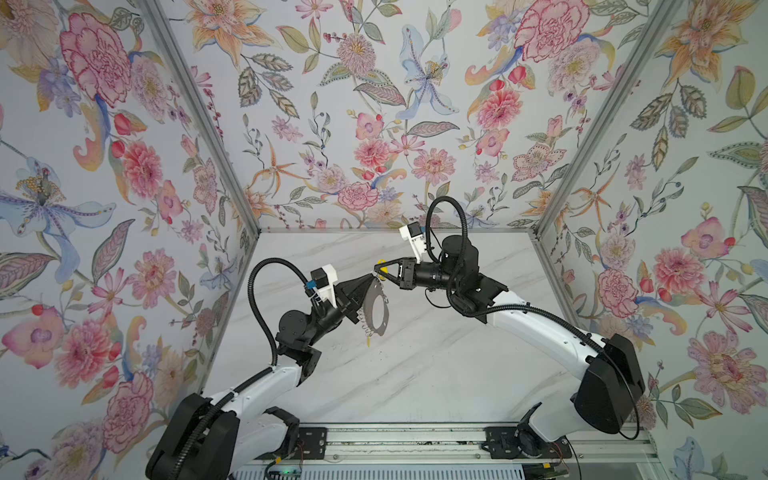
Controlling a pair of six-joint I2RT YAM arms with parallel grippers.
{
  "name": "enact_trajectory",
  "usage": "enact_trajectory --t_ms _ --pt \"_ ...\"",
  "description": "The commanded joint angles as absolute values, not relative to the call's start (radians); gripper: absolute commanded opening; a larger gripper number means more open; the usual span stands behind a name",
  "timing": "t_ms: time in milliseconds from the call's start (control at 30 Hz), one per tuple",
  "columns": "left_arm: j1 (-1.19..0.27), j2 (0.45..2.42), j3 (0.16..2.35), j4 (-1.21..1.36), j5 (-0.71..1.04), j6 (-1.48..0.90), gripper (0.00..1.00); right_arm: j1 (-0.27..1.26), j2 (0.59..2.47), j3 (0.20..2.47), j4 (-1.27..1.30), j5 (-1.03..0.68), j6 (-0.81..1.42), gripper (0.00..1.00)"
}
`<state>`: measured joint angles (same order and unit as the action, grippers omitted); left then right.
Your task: Remove the keys from the keyring
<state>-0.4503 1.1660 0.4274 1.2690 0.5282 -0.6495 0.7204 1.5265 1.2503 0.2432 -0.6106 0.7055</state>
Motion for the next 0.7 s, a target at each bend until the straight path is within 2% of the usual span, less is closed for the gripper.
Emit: enact_trajectory --t_ms 0,133,433,667 --pt "-0.442 1.21 0.445 1.637 0.387 -0.741 0.0 0.716 1.551 1.259 0.231 -0.595 0.728 0.0" --pt "-0.441 1.33 0.49 1.793 0.391 -0.845 0.0 0.719 1.554 1.268 0.249 -0.588 0.739 0.0" --pt "-0.461 1.417 0.616 1.795 0.38 -0.858 0.0 0.733 1.605 1.278 0.319 -0.607 0.787 0.0" --pt "-0.46 1.467 0.702 1.795 0.457 -0.953 0.0 0.708 1.591 1.259 0.359 -0.586 0.811 0.0"
